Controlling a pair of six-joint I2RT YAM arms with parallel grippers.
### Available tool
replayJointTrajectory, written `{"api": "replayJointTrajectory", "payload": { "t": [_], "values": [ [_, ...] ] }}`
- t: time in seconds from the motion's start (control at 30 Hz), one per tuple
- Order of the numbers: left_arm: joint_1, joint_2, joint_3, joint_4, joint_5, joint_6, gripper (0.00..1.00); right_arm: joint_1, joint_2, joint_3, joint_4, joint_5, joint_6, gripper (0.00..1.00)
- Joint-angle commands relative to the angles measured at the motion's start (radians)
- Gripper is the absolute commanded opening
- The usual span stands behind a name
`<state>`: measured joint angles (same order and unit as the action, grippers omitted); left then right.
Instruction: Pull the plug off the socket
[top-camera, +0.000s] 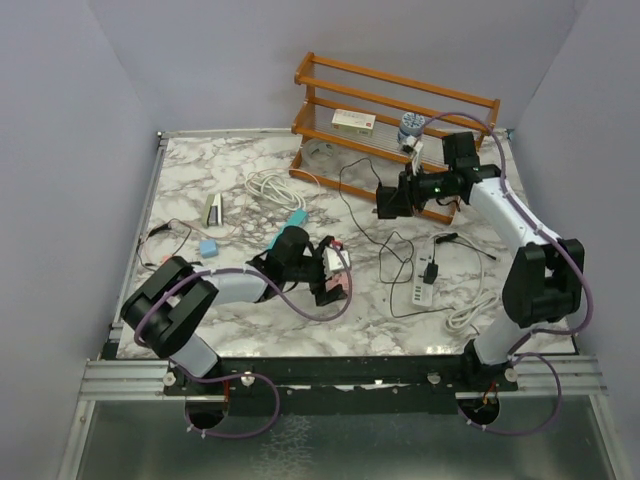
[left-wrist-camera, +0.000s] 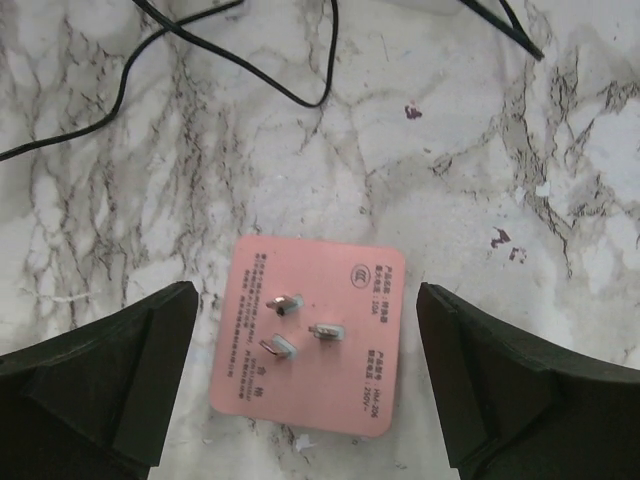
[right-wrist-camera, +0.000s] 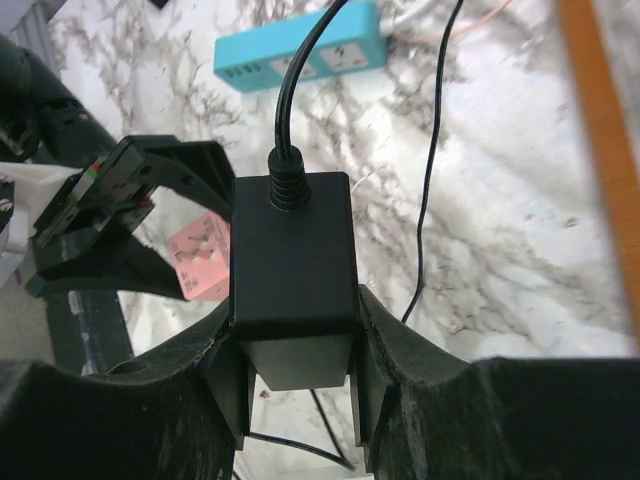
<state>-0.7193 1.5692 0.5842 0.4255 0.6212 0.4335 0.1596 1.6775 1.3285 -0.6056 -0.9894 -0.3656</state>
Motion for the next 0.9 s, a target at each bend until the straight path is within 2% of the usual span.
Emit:
{"api": "replayJointTrajectory", "payload": {
  "t": [0.0, 0.13, 0.3, 0.47, 0.77, 0.87],
  "values": [
    [0.007, -0.067, 0.087, -0.011, 0.018, -0.038, 0.99, 0.001, -0.071, 0.133, -0.035, 0.092, -0.016, 0.01],
    [0.009, -0.089, 0.162, -0.057, 0.012, -0.057, 0.99, 0.001, -0.088, 0.229, -0.045, 0.132, 0.02, 0.01],
    [0.007, -0.025, 0.305, -0.179, 0.026, -0.101, 0.99, 0.001, -0.133, 0.207, 0.039, 0.233, 0.109, 0.01],
    [-0.029, 0.094, 0.393, -0.178, -0.013, -0.176, 0.99, 0.001, -0.194, 0.144, 0.117, 0.324, 0.164, 0.0],
    [-0.092, 0.35, 0.572, -0.132, 0.022, -0.409, 0.99, 0.001, -0.241, 0.095, 0.103, 0.43, 0.15, 0.01],
    [-0.11, 0.419, 0.61, -0.105, 0.068, -0.467, 0.91, 0.001, -0.248, 0.074, 0.097, 0.435, 0.143, 0.0]
  ]
}}
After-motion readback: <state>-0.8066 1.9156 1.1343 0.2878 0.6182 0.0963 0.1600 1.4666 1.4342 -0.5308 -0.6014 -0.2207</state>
